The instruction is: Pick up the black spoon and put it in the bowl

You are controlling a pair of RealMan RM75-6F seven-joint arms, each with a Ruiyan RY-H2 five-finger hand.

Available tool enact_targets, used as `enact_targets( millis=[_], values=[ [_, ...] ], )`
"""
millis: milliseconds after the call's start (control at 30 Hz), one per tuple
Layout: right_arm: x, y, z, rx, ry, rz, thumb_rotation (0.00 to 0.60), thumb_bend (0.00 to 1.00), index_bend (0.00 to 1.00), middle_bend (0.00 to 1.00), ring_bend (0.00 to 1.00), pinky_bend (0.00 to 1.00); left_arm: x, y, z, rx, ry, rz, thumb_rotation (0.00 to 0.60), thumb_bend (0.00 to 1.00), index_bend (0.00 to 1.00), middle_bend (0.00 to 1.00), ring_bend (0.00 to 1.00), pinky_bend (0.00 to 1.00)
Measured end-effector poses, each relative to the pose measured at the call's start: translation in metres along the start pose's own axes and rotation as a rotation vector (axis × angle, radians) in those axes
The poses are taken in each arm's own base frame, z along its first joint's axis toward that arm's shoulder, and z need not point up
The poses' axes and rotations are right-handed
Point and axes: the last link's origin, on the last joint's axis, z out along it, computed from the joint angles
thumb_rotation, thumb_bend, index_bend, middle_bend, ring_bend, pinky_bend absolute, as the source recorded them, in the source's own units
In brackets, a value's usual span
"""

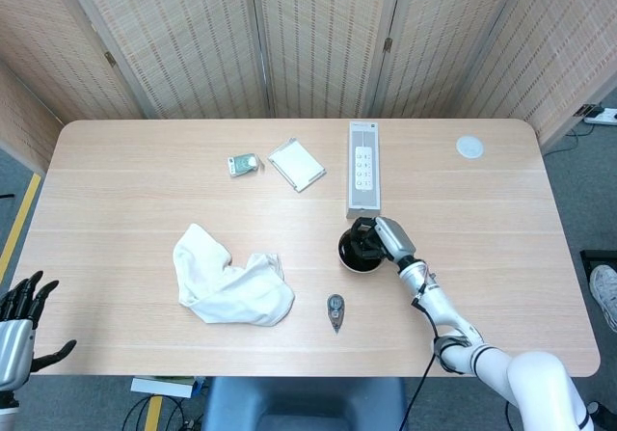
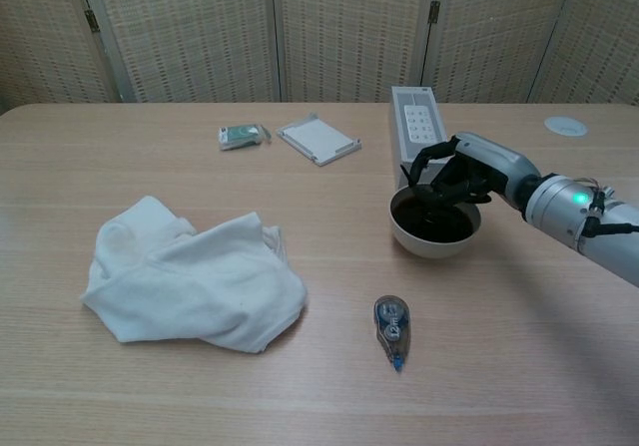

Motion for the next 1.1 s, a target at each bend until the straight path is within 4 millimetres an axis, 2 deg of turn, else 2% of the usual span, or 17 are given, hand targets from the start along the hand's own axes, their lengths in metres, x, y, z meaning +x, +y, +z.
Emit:
enact_targets(
  millis=[300,633,900,1100],
  values=[
    [-0.013,-0.012,0.009,0.035,-0.035,0.011,0.6,0.53,0.82,1.0,1.0,1.0,-0.001,-0.003,-0.001,0.011,-0.002,0.001,0.6,0.15,0.16,0.05,0.07,0.14],
    [-0.021,-0.015,-0.002,0.068,-0.082,0.011,0.6,0.53,0.82,1.0,1.0,1.0,-0.001,-0.003,-0.002,0.01,-0.002,-0.003,0.6,0.15,0.16,0.05,0.07,0.14],
    [-0.008,-0.006,-0.017,0.063,-0.085,-0.028,0.6,0.53,0.82,1.0,1.0,1.0,-0.002,-0.003,-0.002,0.008,-0.004,-0.005,0.6,0.15,0.16,0.05,0.07,0.14],
    [0.002,0.002,-0.017,0.028,-0.066,-0.061,0.6,0.53,0.82,1.0,1.0,1.0,-0.004,-0.002,-0.001,0.006,-0.007,-0.007,0.6,0.15,0.16,0.05,0.07,0.14]
  ],
)
